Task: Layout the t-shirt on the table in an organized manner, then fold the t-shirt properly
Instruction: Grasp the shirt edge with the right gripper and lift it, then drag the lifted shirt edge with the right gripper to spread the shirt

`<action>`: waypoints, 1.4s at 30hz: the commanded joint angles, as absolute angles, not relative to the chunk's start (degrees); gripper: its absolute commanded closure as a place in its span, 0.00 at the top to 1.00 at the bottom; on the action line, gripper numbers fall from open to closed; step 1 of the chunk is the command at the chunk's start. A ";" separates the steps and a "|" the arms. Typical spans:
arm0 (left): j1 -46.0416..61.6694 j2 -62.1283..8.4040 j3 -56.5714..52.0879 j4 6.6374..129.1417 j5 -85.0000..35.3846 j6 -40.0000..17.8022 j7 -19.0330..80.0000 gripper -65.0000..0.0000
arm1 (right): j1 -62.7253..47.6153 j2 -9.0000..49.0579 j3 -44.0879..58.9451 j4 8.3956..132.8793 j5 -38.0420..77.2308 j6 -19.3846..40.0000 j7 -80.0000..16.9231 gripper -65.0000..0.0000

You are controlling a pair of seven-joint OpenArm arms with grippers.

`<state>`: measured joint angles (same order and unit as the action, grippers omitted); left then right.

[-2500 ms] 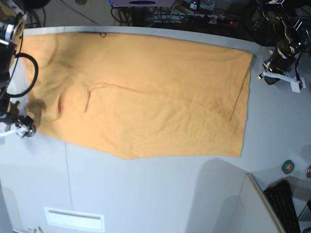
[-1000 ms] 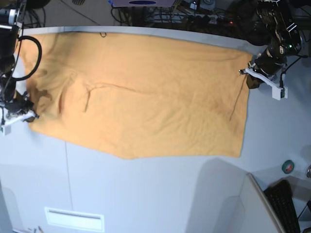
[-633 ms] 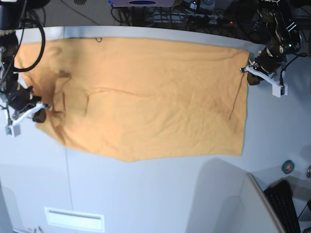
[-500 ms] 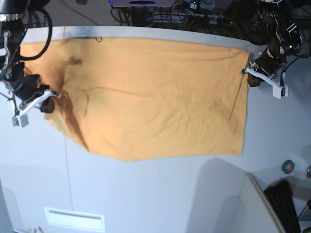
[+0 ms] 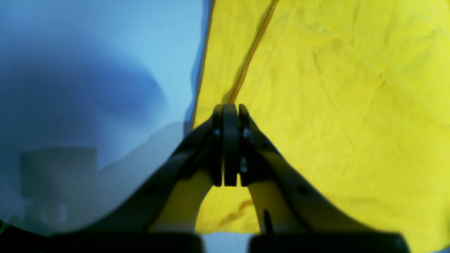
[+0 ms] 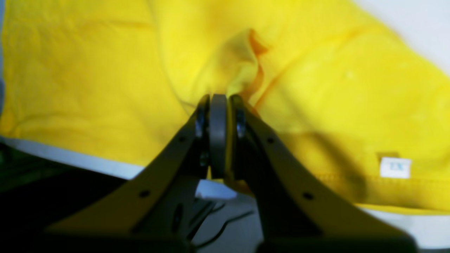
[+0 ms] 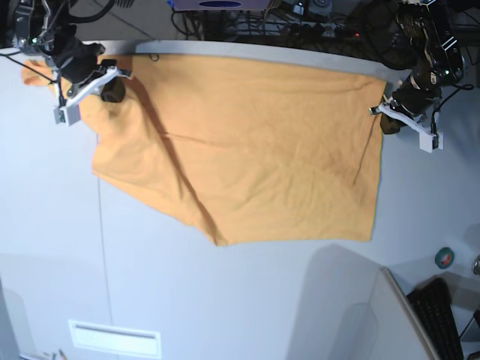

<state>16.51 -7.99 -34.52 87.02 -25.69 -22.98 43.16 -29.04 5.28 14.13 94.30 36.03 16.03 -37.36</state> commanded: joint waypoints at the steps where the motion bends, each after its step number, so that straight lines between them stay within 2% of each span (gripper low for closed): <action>1: 16.40 -8.75 -34.77 87.87 -26.33 -23.43 42.42 0.00 | -28.70 5.49 14.37 94.73 36.79 16.31 -38.64 0.00; 3: 16.40 -8.75 -34.77 87.87 -26.33 -23.43 42.42 0.00 | -28.62 5.05 14.46 95.25 36.88 16.31 -41.10 0.17; 4: 16.40 -8.75 -34.77 87.87 -26.33 -23.43 42.42 0.00 | -28.79 5.05 14.46 96.66 36.88 16.31 -41.63 0.21; 10: 16.75 -8.75 -34.95 87.87 -26.33 -23.43 42.42 0.00 | -29.14 5.32 14.90 107.30 36.88 16.31 -41.71 0.23; 12: 16.84 -8.75 -34.95 87.87 -26.33 -23.43 42.42 0.00 | -26.59 5.58 14.99 107.91 36.88 16.31 -41.98 0.28; 13: 16.92 -8.75 -34.95 87.87 -26.33 -23.43 42.42 0.00 | -24.84 5.58 14.99 107.21 36.70 16.31 -42.07 0.34; 16: 17.01 -8.75 -35.12 87.87 -26.33 -23.43 42.42 0.00 | -18.07 5.58 16.84 100.35 36.70 16.31 -42.15 0.65; 17: 17.01 -8.75 -35.21 87.87 -26.33 -23.43 42.42 0.00 | -15.87 5.58 17.80 97.71 36.62 16.31 -42.15 0.73; 19: 17.01 -8.75 -35.21 87.87 -26.33 -23.43 42.42 0.00 | -11.30 5.58 20.53 91.74 36.70 16.31 -42.07 0.81; 23: 17.01 -8.84 -35.30 87.87 -26.33 -23.43 42.42 0.00 | -3.82 6.37 25.36 81.36 36.62 16.31 -42.07 0.78; 27: 17.01 -8.84 -35.30 87.87 -26.33 -23.43 42.42 0.00 | 3.30 9.80 23.25 68.44 36.62 16.31 -42.07 0.76; 31: 17.01 -8.84 -35.30 87.87 -26.33 -23.43 42.42 0.00 | 6.20 11.12 19.82 60.97 36.62 16.31 -41.89 0.75; 40: 17.01 -8.84 -35.30 87.78 -26.33 -23.43 42.33 0.00 | 5.93 10.95 17.98 60.00 36.62 16.31 -42.07 0.49; 42: 17.01 -8.84 -35.30 87.78 -26.33 -23.43 42.33 0.00 | 5.93 10.95 18.07 60.00 36.62 16.31 -41.98 0.40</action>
